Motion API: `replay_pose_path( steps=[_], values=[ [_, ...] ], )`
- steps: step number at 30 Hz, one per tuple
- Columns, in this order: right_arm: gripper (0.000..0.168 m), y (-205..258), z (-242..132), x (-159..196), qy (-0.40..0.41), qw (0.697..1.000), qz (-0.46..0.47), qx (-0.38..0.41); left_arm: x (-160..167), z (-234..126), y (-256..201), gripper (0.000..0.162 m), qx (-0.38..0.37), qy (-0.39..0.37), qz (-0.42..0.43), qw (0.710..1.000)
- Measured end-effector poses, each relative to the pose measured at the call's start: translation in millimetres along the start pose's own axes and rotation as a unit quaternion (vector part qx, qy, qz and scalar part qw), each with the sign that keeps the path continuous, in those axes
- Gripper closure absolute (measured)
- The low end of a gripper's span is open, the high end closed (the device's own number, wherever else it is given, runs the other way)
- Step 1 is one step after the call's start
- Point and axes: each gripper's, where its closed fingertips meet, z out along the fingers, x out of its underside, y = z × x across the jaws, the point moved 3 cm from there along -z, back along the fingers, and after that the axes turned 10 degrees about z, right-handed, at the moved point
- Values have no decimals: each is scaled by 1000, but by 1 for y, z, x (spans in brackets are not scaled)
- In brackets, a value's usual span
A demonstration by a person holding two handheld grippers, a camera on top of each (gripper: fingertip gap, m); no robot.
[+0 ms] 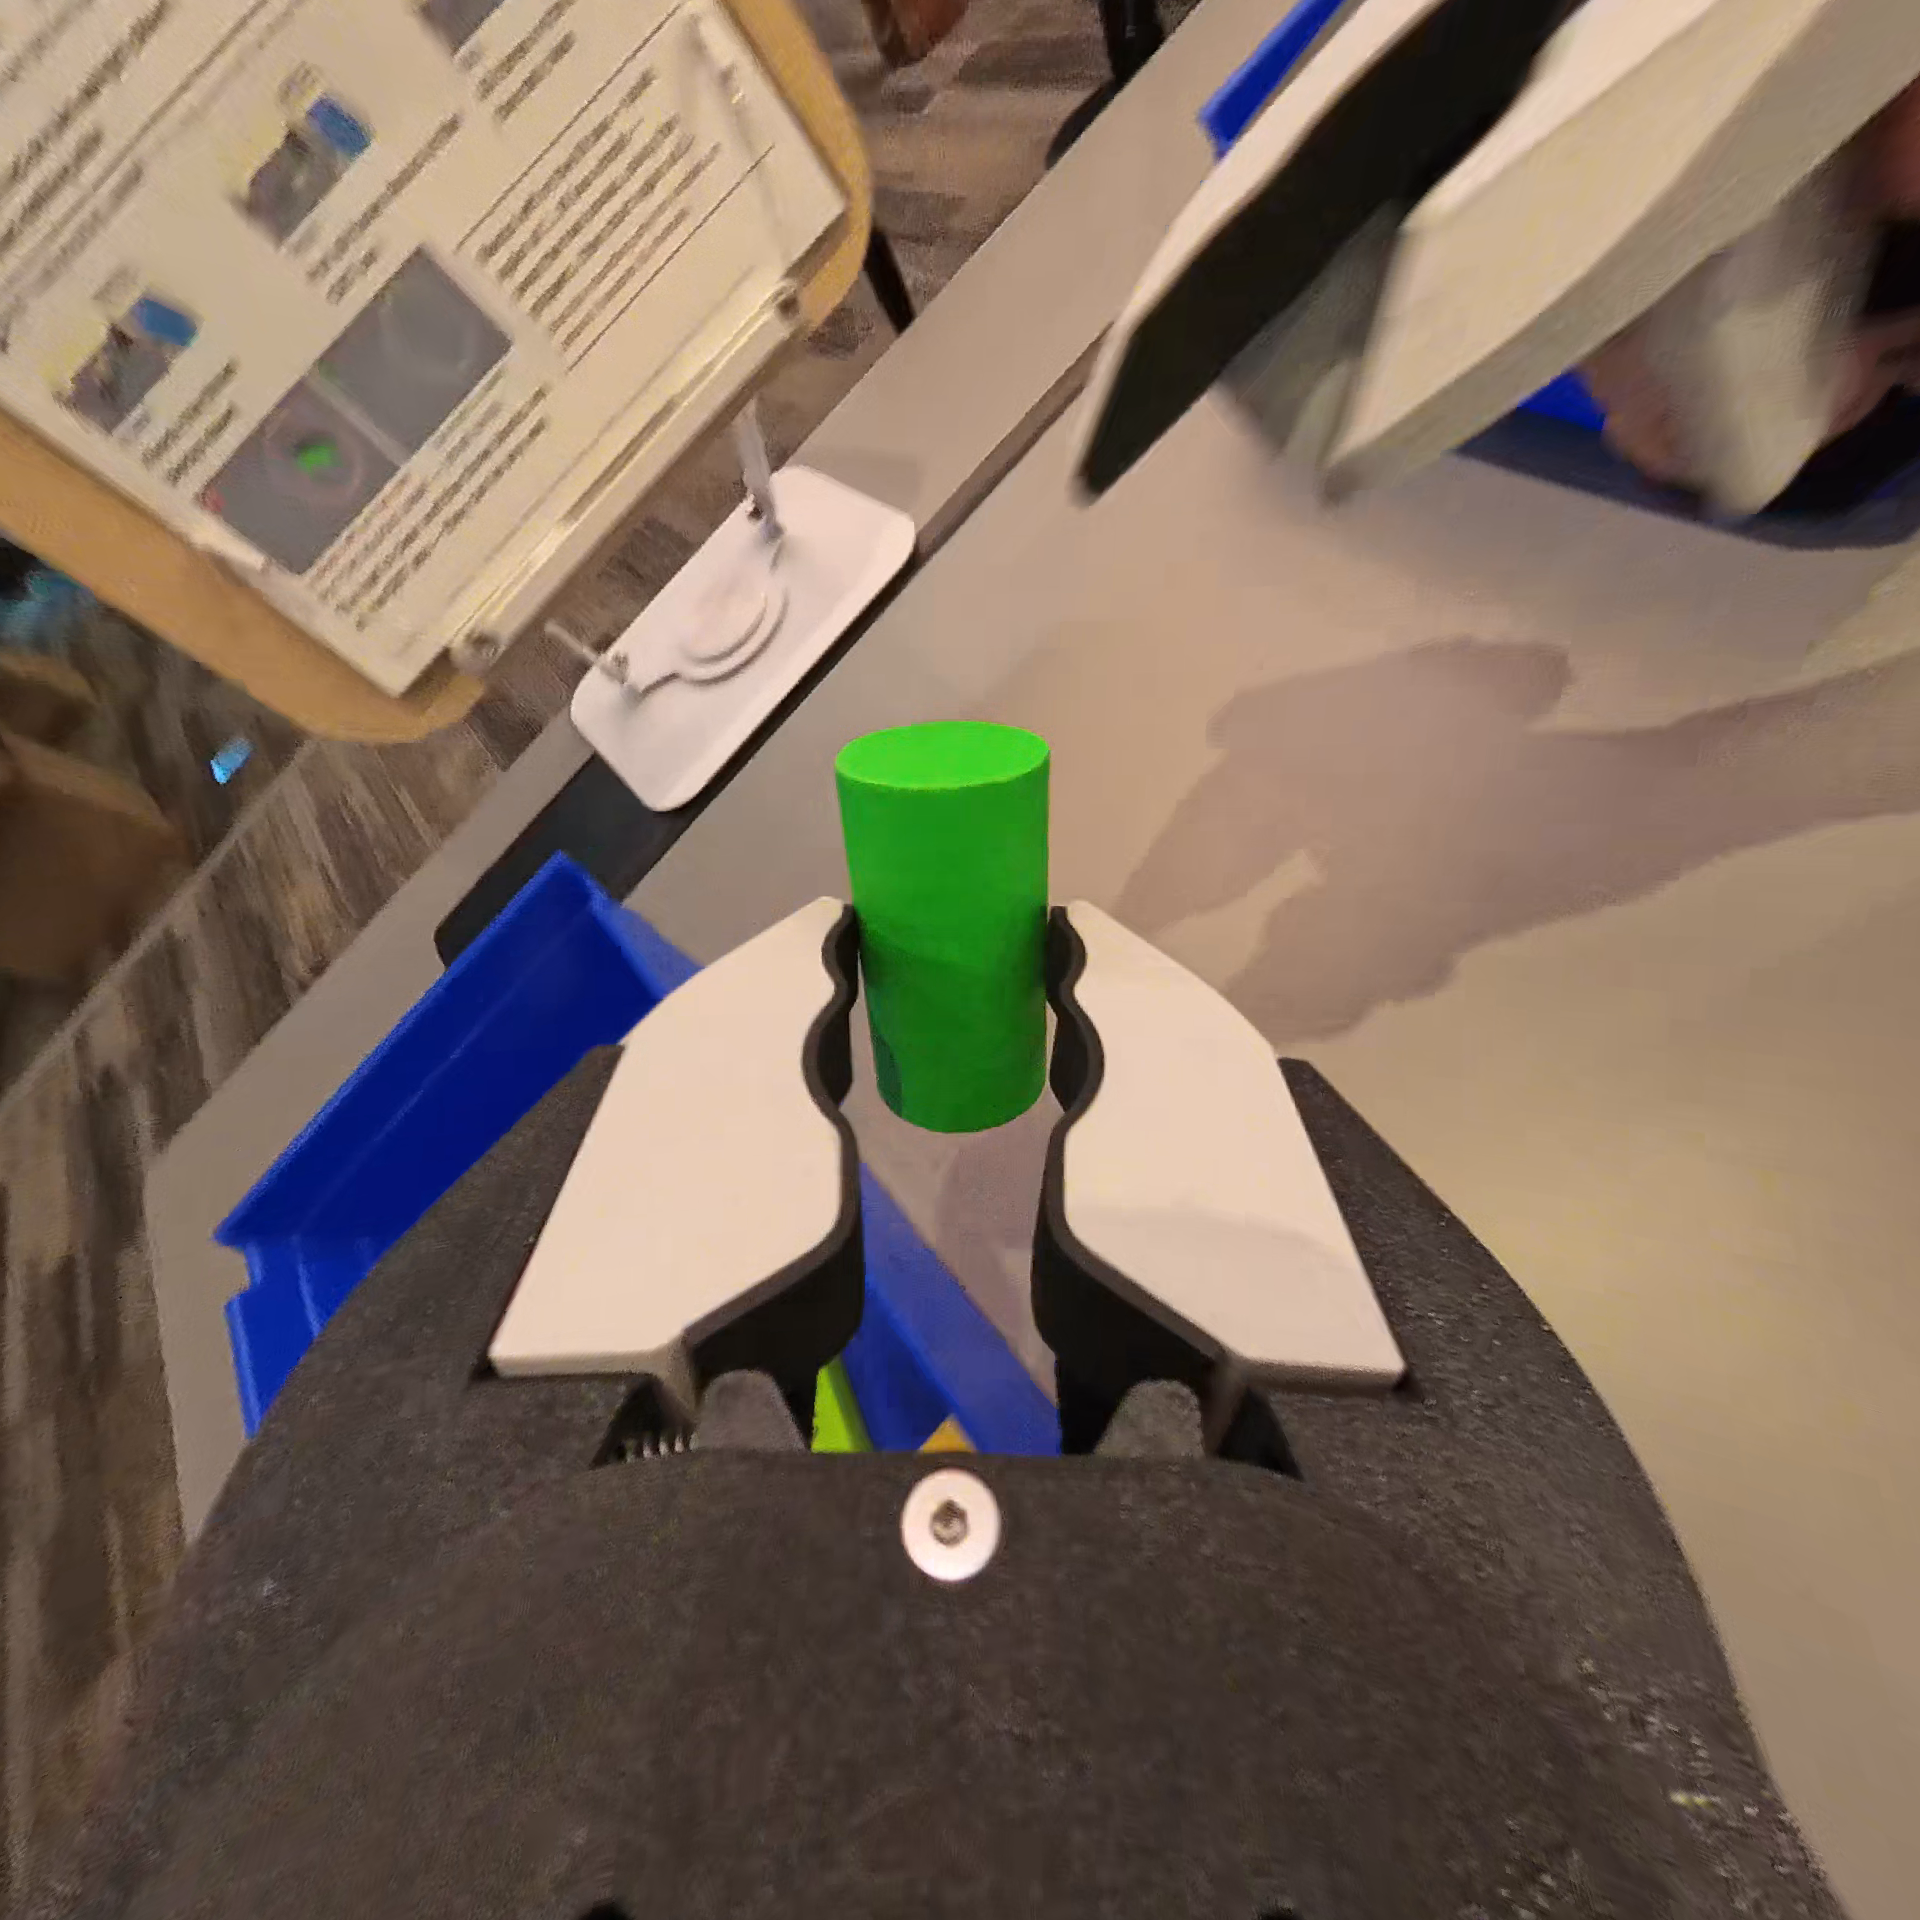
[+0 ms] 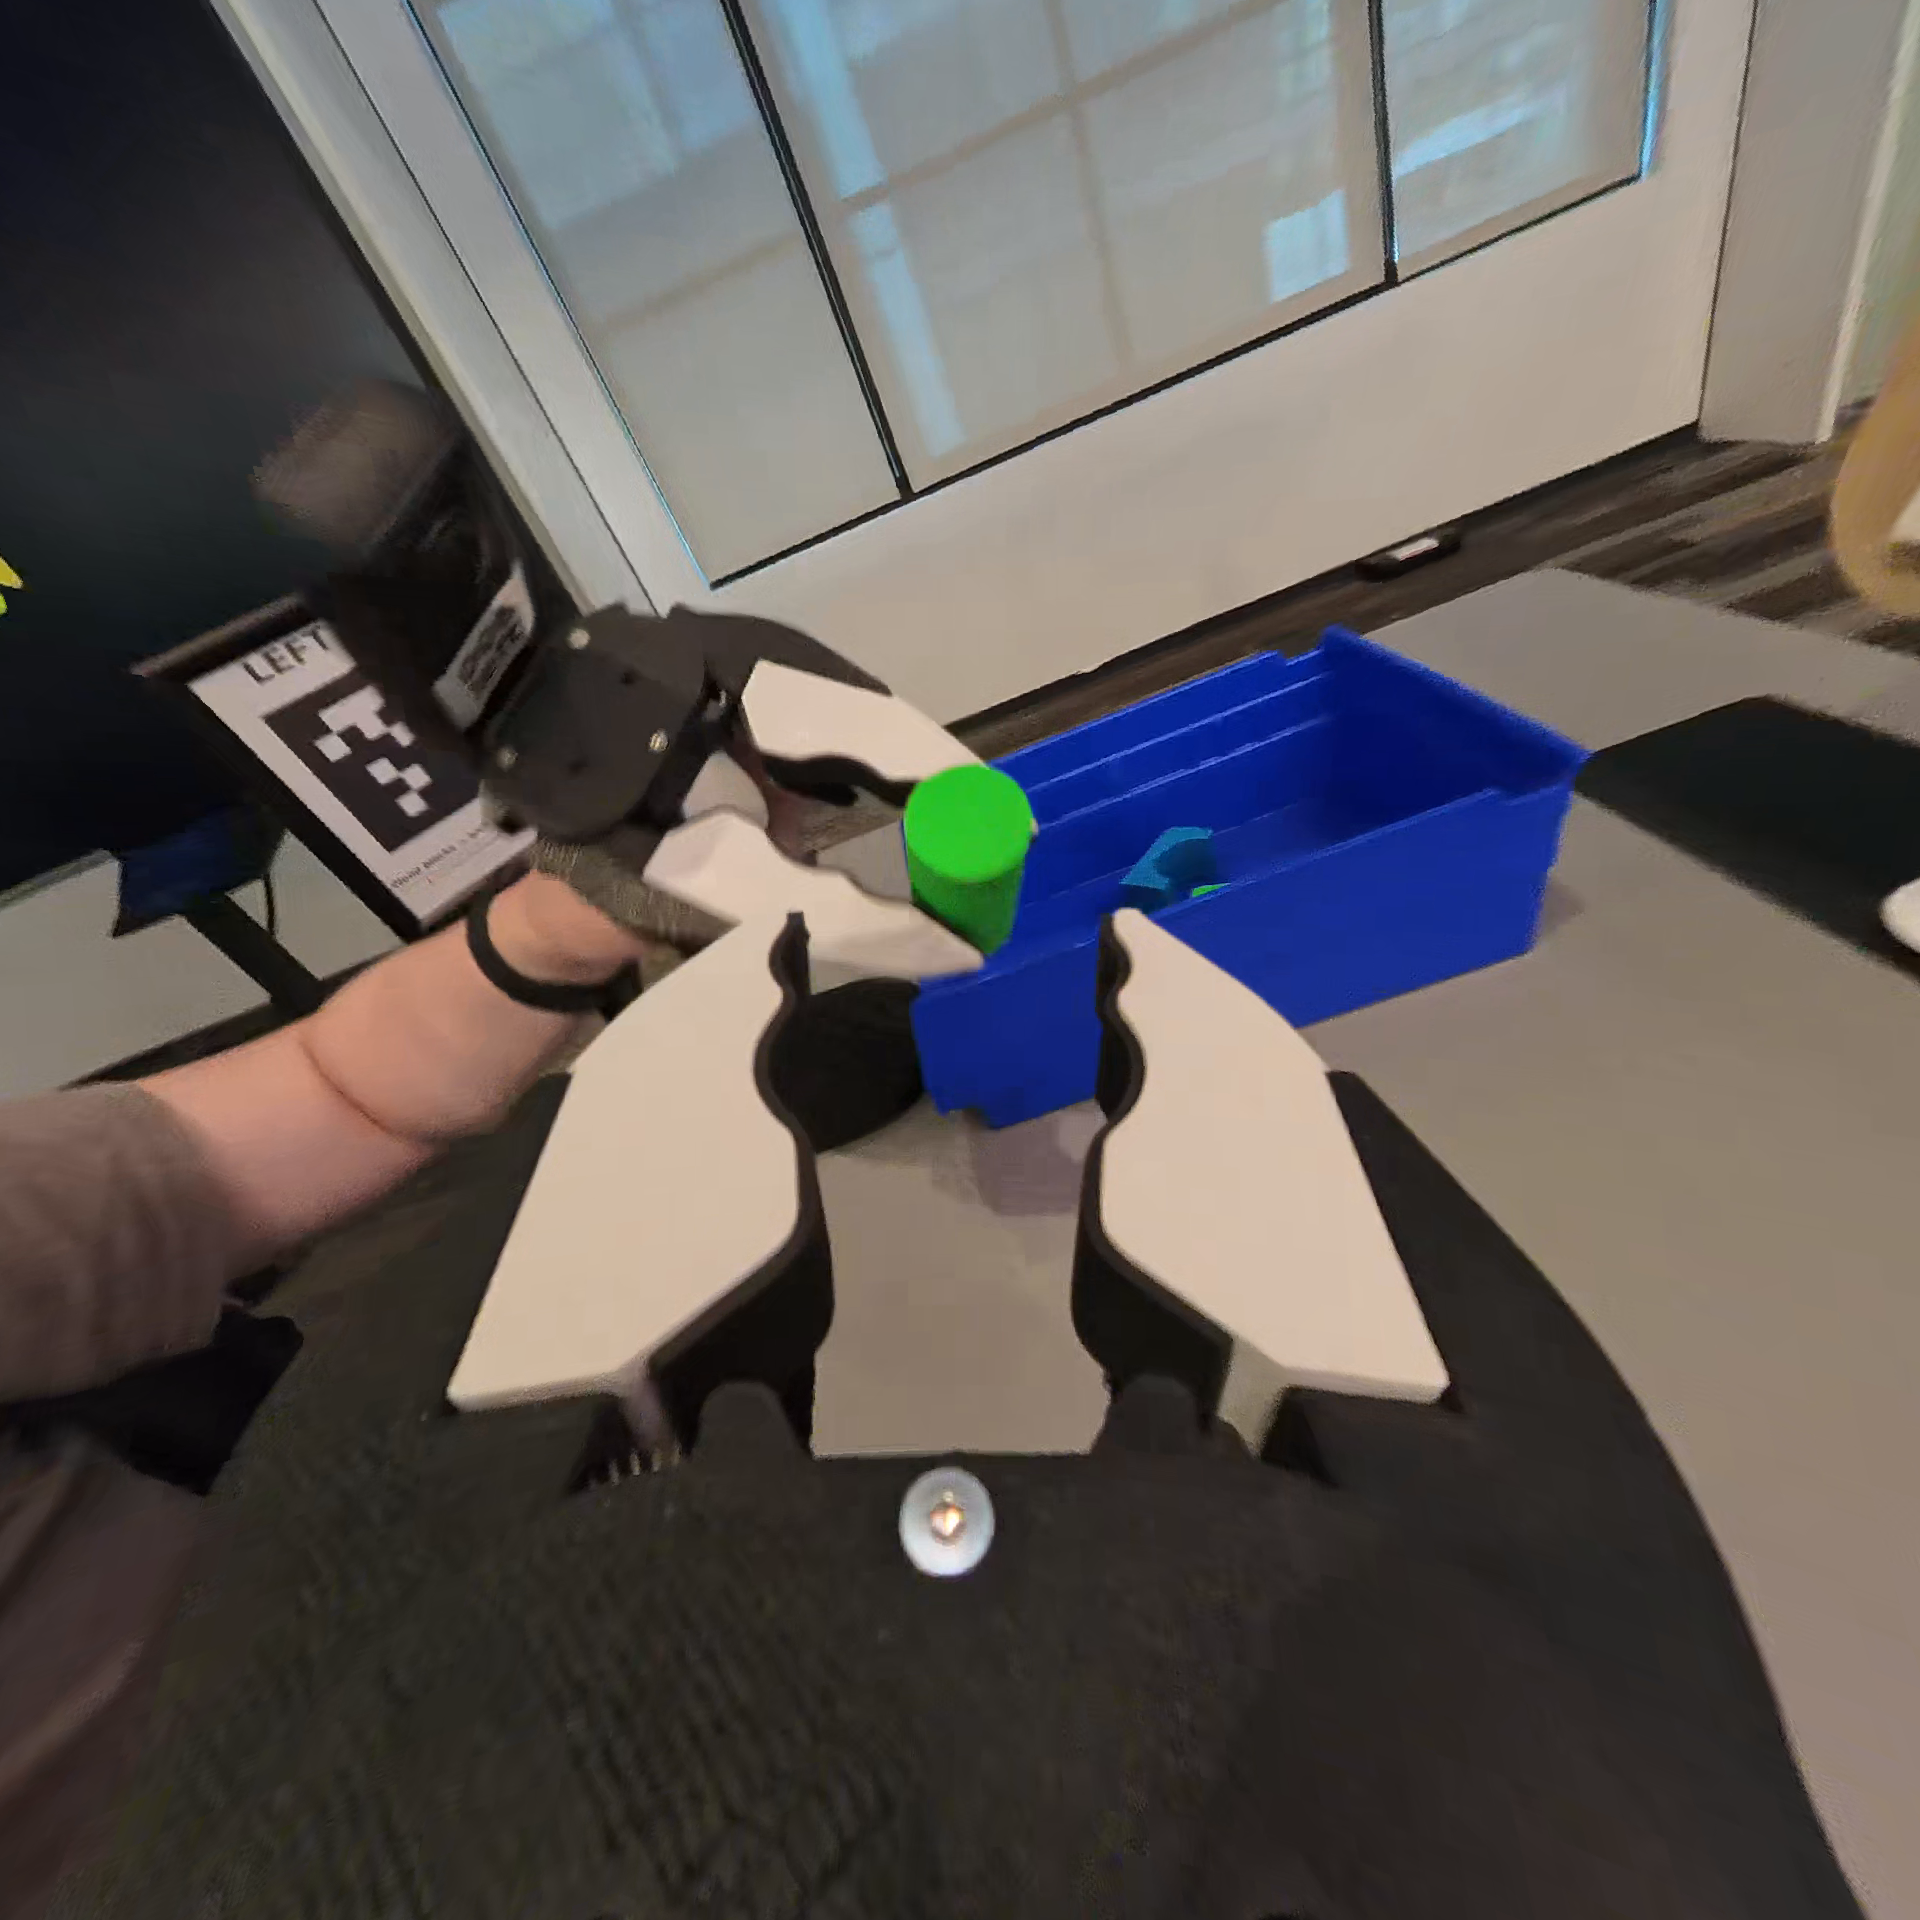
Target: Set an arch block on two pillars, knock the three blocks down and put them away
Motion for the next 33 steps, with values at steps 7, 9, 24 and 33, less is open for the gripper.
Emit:
replay_pose_path(
  steps=[7,9,24,33],
  values=[
    [134,-13,12,25,59,998,12,31,-22,25,-40,127,34,-20,33,999],
    [134,-17,12,29,79,996,7,34,-16,25,-37,128,32,-1,40,999],
    [134,-134,-20,67,214,928,-25,304,172,-19,8,127,223,250,91,938],
    [134,-145,-23,83,250,914,-24,320,180,6,-8,136,375,261,132,880]
  ],
)
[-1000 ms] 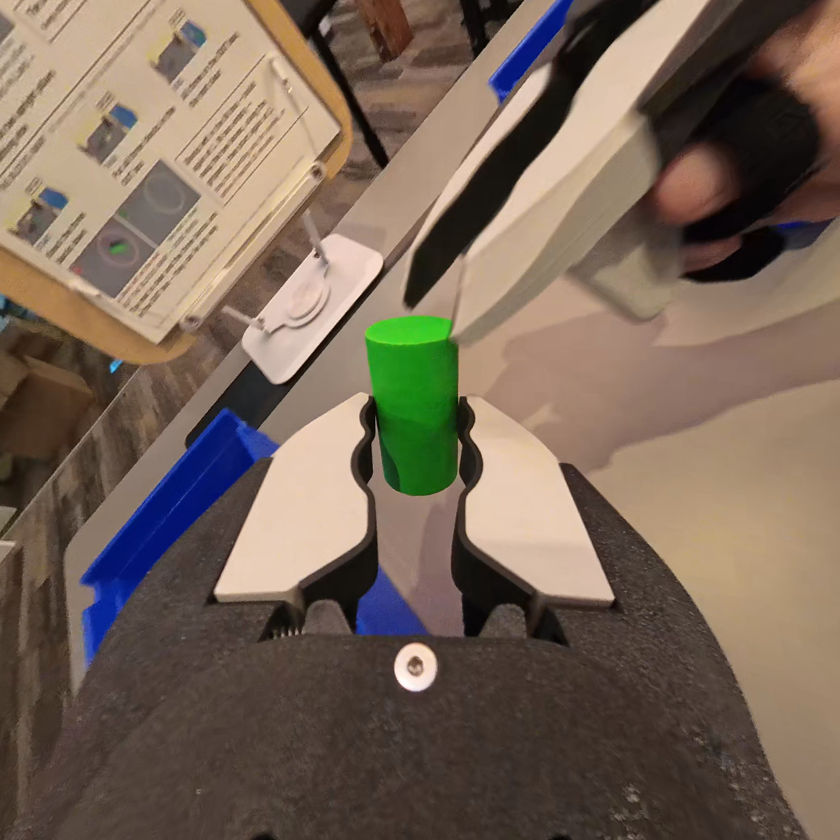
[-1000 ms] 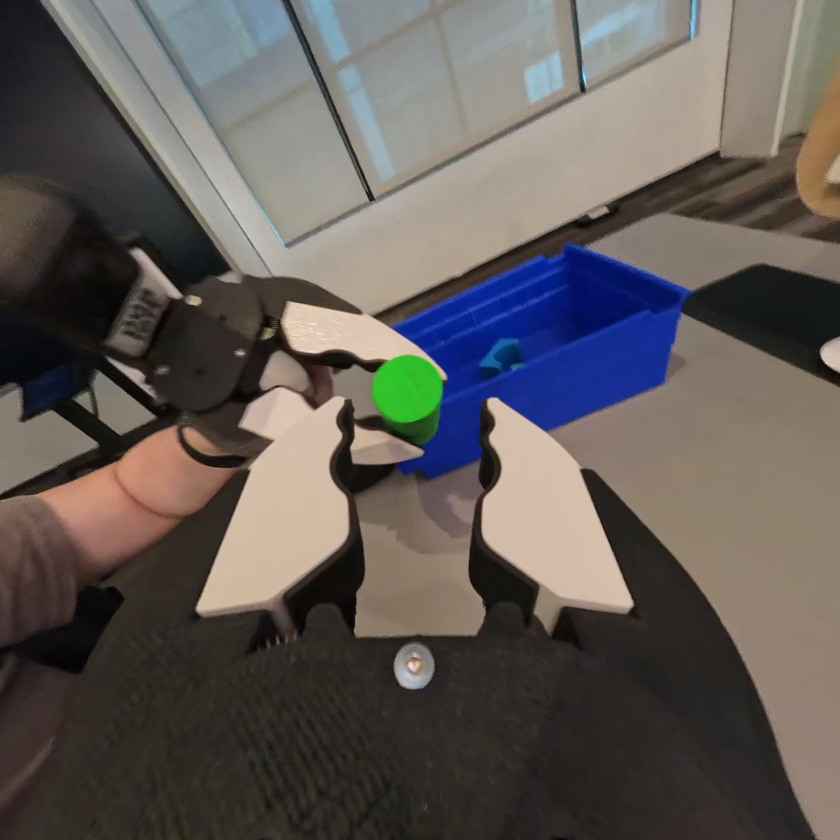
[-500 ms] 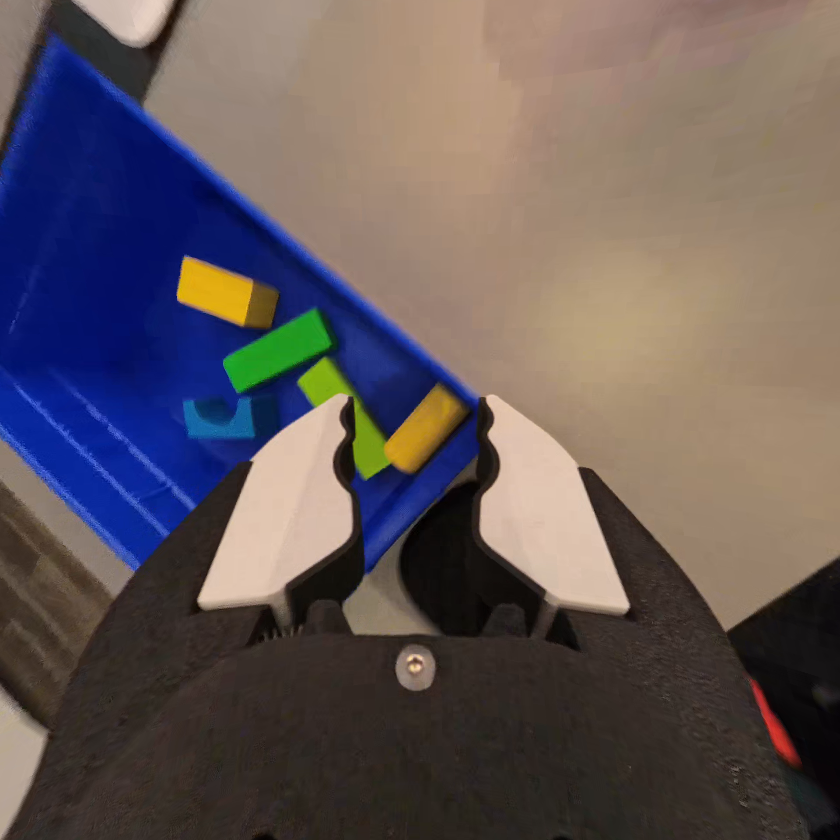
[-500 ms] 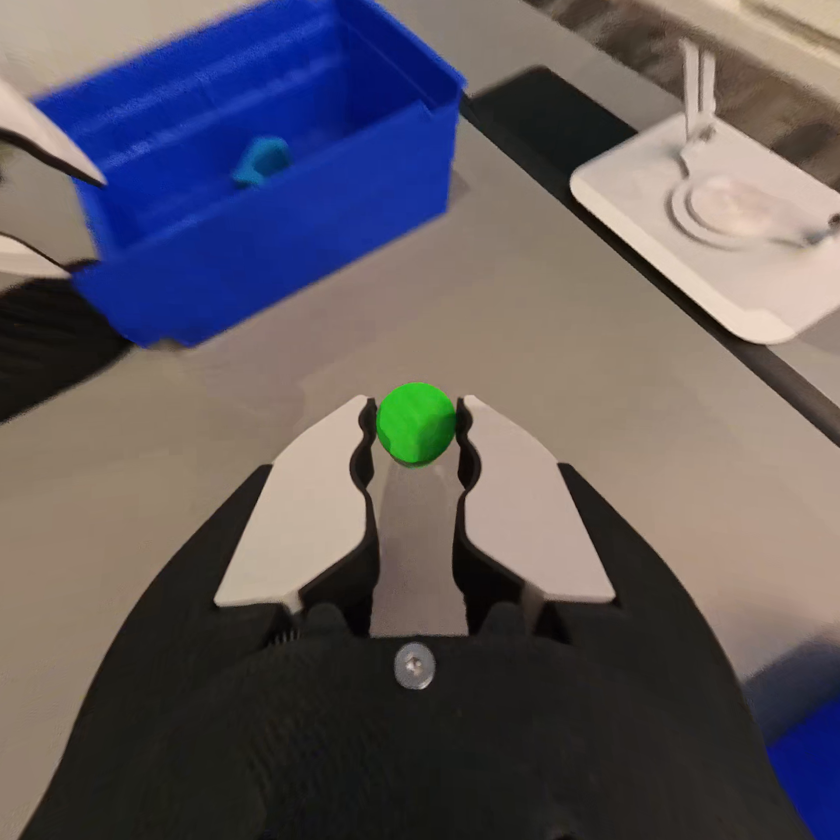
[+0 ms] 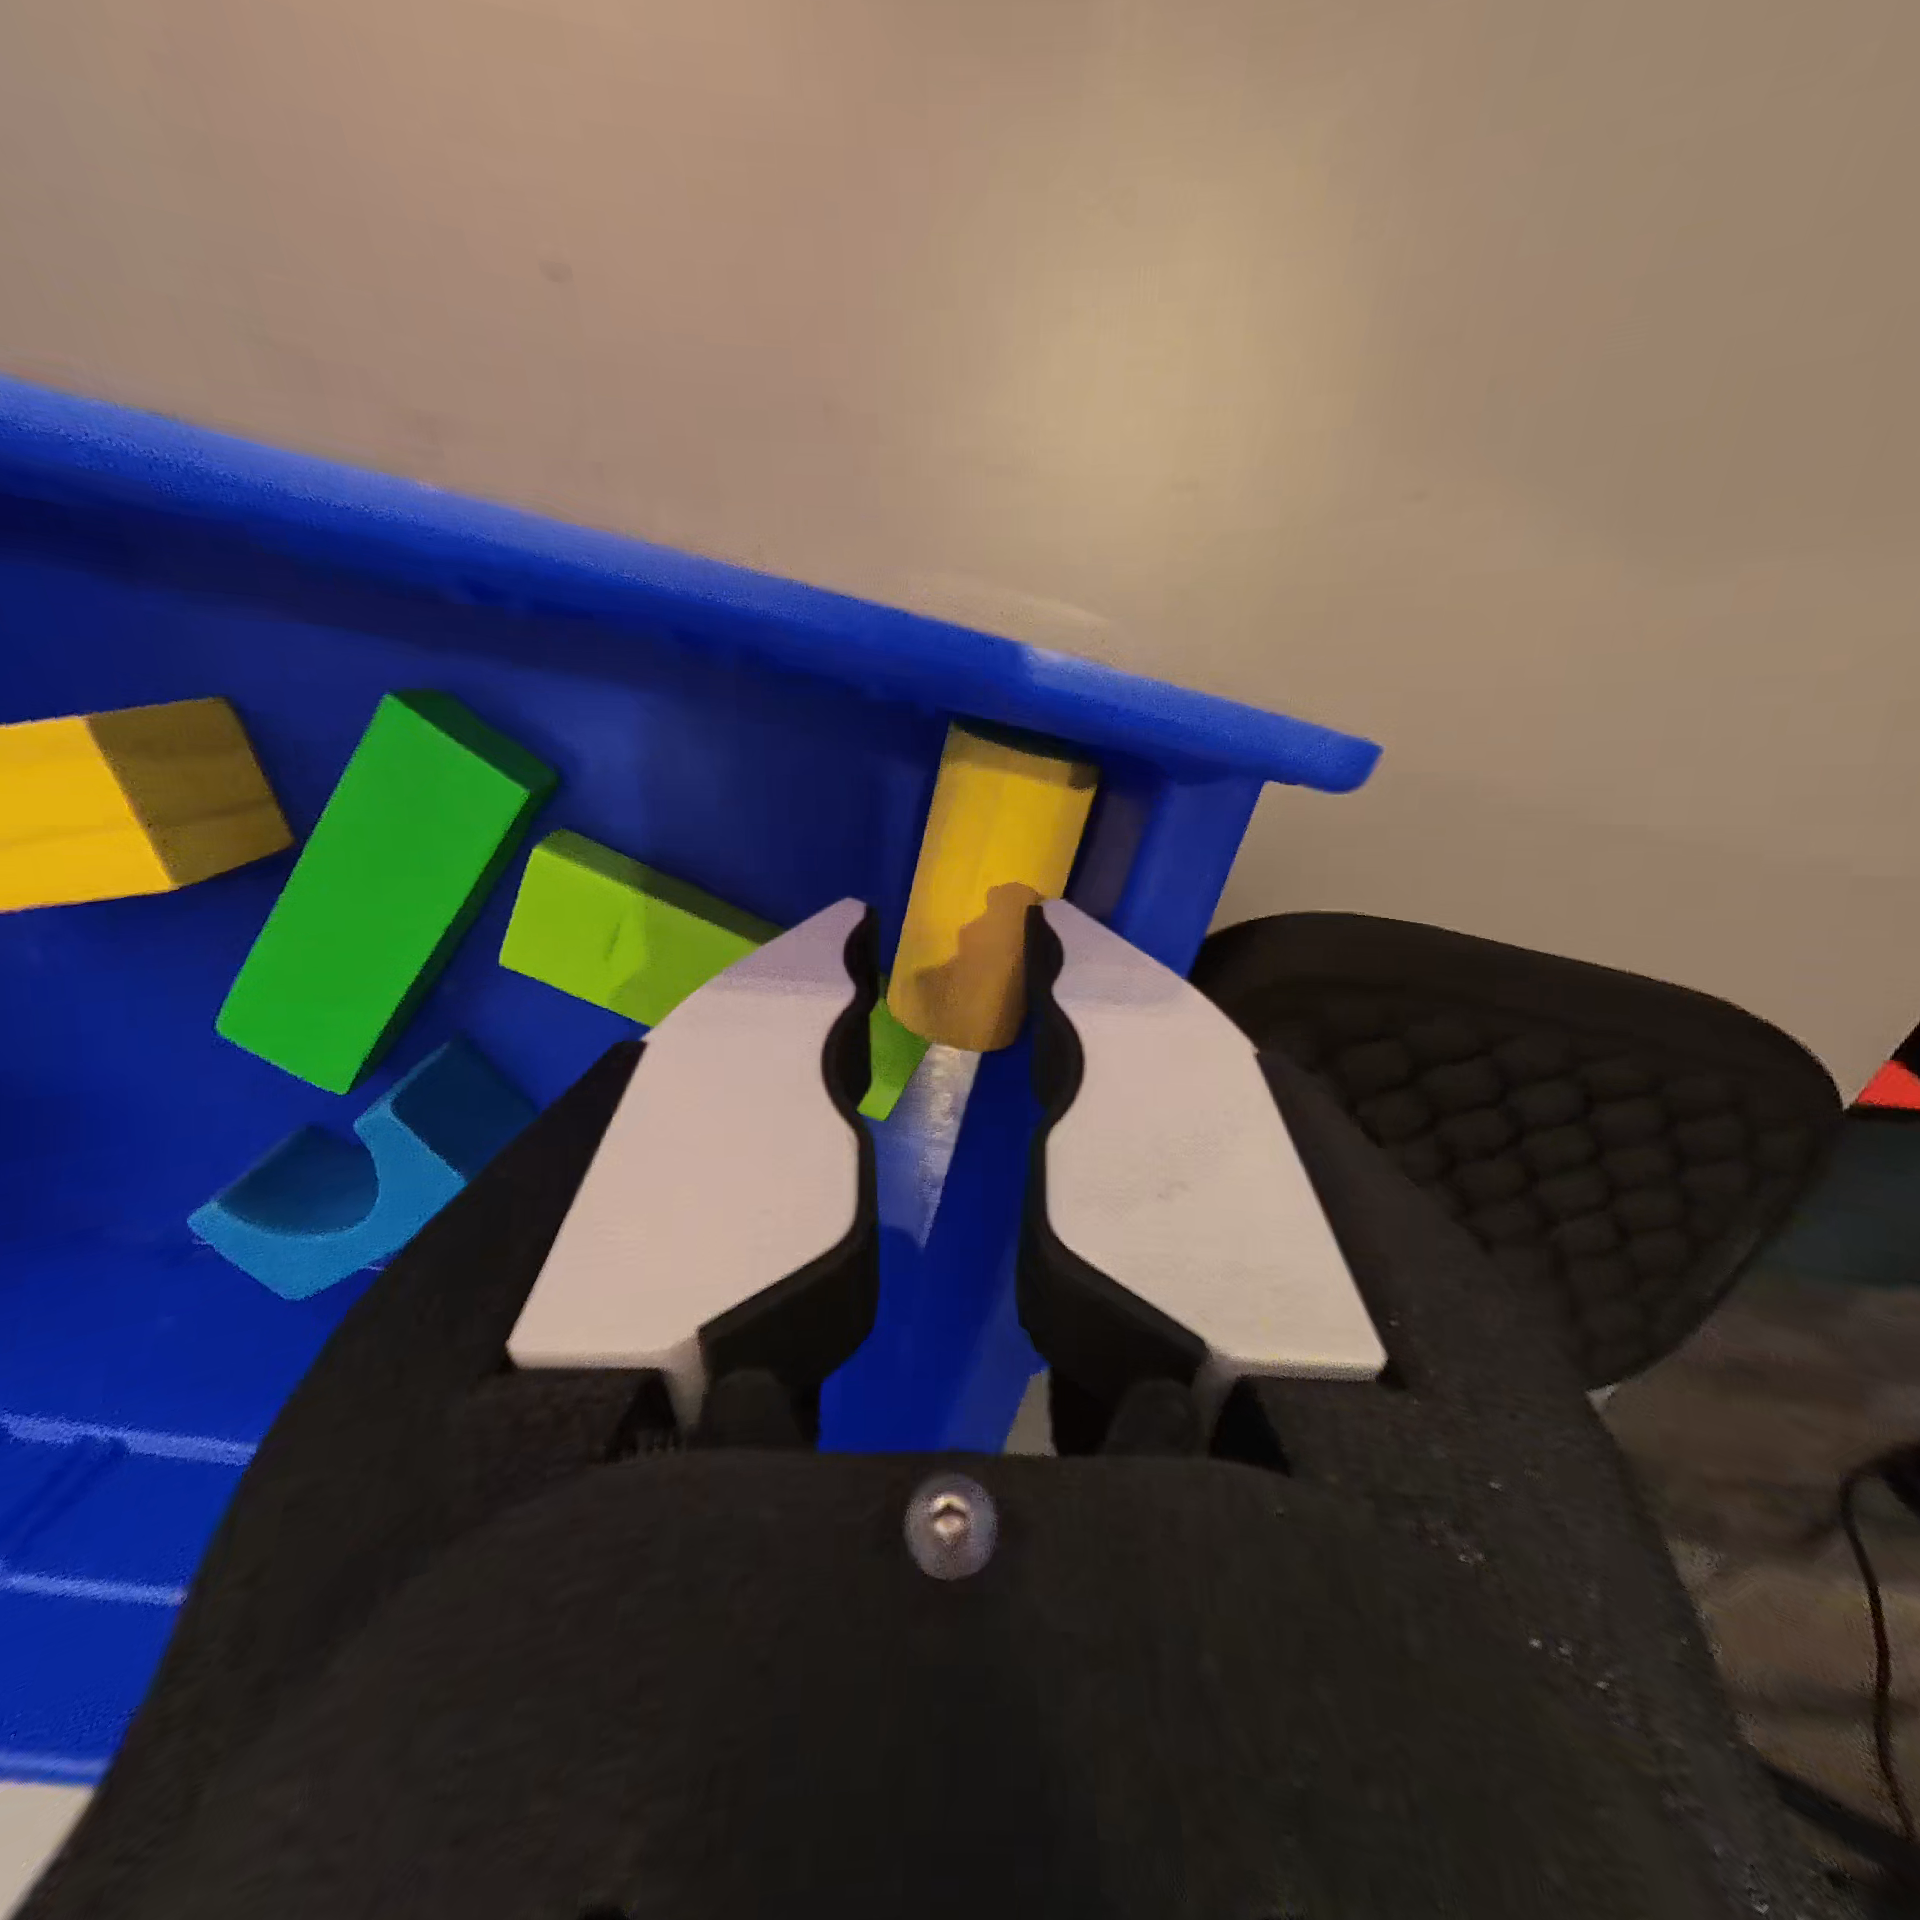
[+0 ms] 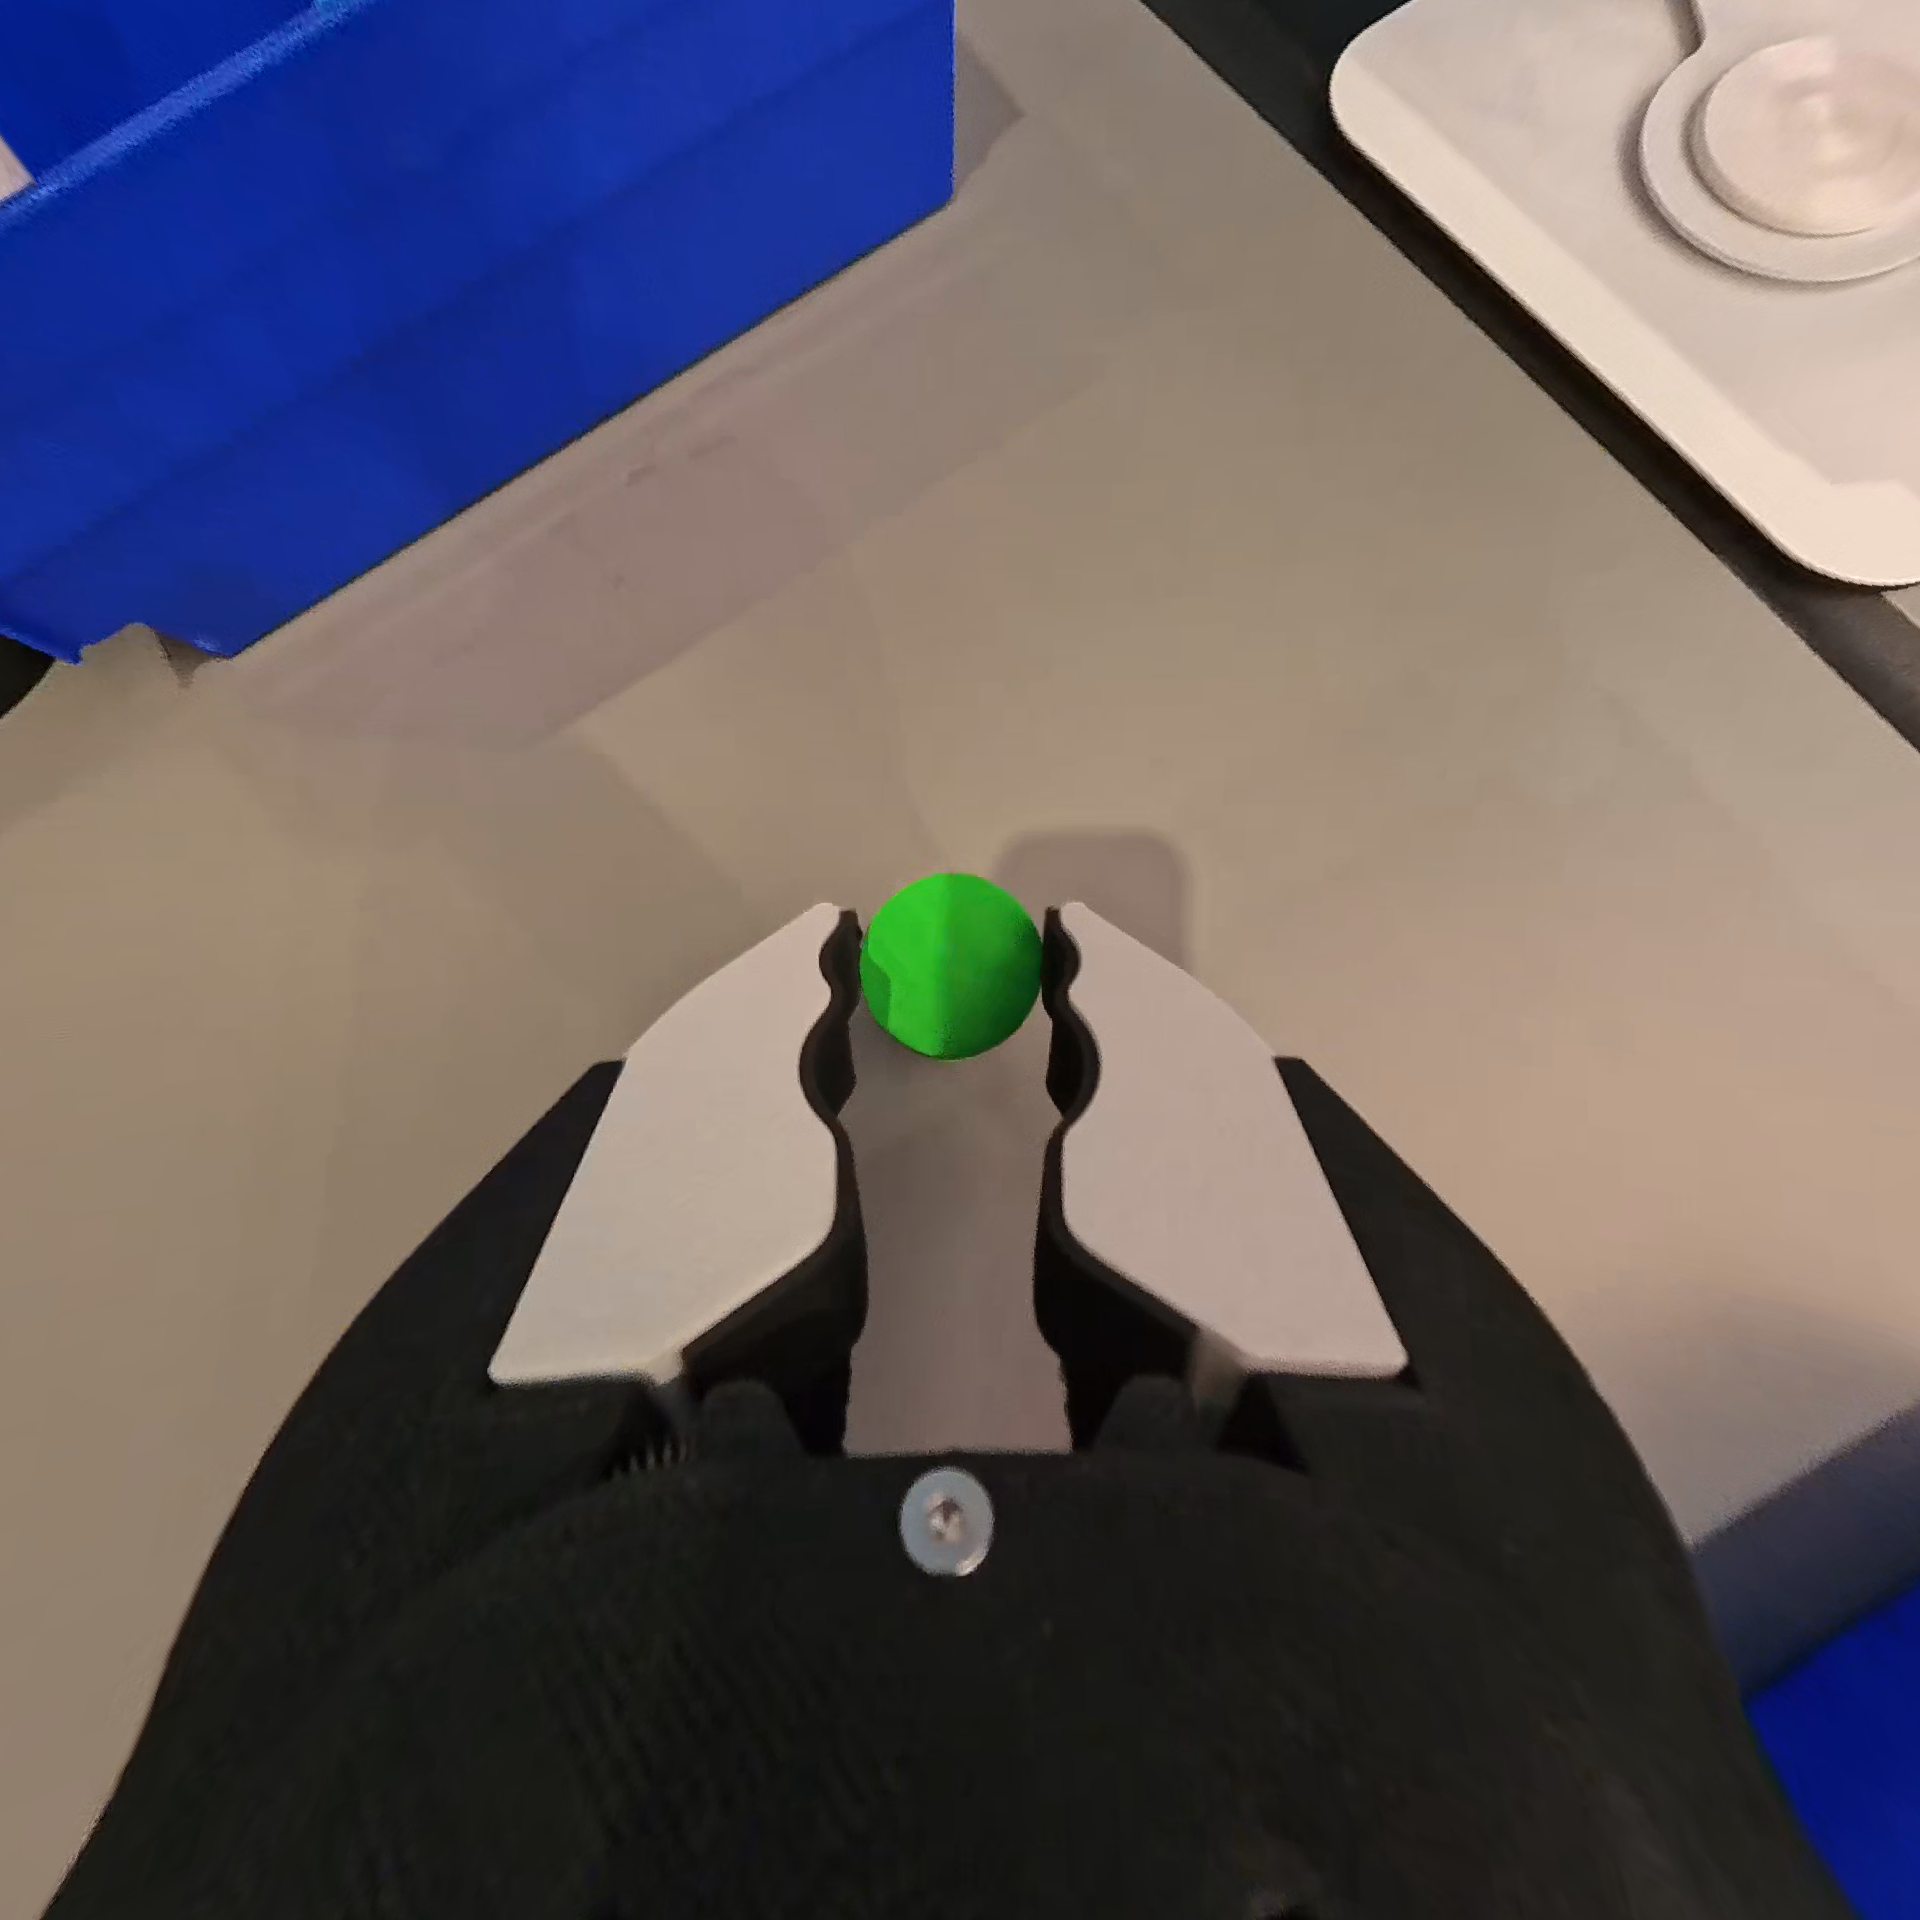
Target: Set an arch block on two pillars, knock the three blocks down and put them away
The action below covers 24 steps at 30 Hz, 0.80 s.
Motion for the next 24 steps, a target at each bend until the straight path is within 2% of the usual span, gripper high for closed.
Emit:
replay_pose_path(
  steps=[2,10,13,15,17,24],
  values=[
    [134,-3,0,1,0,1000,-3,9,3,5,2,136,10,21,14,1000],
    [134,-8,10,4,-9,1000,-5,17,1,6,3,135,41,27,50,998],
    [134,-6,11,4,-10,1000,-14,24,2,6,-1,146,62,30,47,997],
    [134,-6,11,4,-12,999,-19,29,2,6,-1,147,67,23,47,996],
    [134,-5,12,4,-11,999,-25,34,3,7,0,146,81,18,48,995],
    [133,-2,12,4,-9,998,-45,45,7,12,8,125,128,35,11,991]
  ],
)
